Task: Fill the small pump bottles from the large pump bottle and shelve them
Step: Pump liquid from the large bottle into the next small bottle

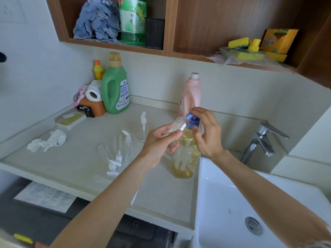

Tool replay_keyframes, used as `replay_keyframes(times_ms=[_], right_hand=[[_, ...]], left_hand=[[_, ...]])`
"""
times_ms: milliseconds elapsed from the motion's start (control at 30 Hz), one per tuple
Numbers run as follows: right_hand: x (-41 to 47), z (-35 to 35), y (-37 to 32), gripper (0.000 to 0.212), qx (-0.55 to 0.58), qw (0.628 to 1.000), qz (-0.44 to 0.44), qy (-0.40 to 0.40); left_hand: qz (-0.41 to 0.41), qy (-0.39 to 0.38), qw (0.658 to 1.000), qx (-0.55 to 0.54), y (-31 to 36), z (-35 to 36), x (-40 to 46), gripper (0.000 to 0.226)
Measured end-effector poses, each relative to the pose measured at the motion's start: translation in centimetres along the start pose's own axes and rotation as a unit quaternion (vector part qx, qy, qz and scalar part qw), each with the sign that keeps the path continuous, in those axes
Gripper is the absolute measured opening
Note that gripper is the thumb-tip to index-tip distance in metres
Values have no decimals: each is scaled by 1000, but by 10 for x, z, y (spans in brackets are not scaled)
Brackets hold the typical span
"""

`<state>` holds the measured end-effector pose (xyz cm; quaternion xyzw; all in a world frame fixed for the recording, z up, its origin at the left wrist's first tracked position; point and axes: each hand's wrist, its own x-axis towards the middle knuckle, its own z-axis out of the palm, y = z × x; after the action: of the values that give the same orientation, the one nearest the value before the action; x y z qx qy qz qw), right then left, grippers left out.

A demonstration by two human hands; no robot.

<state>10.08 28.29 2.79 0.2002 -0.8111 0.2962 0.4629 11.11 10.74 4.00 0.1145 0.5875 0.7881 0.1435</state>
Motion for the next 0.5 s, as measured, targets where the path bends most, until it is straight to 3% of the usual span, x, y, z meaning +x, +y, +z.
replay_keyframes(times_ms=[167,367,500], right_hand=[[-6,9,-2,40,9,1000,6,7],[24,-18,-6,41,11,999,1,-50],[30,-24,-9,43,-7,997,4,-75]], left_hand=[[-1,17,1000,17,-2,-4,1,37],[-3,-23,999,-24,8,-3,4,17],[-9,-12,1000,-17,12,-2,7,29]])
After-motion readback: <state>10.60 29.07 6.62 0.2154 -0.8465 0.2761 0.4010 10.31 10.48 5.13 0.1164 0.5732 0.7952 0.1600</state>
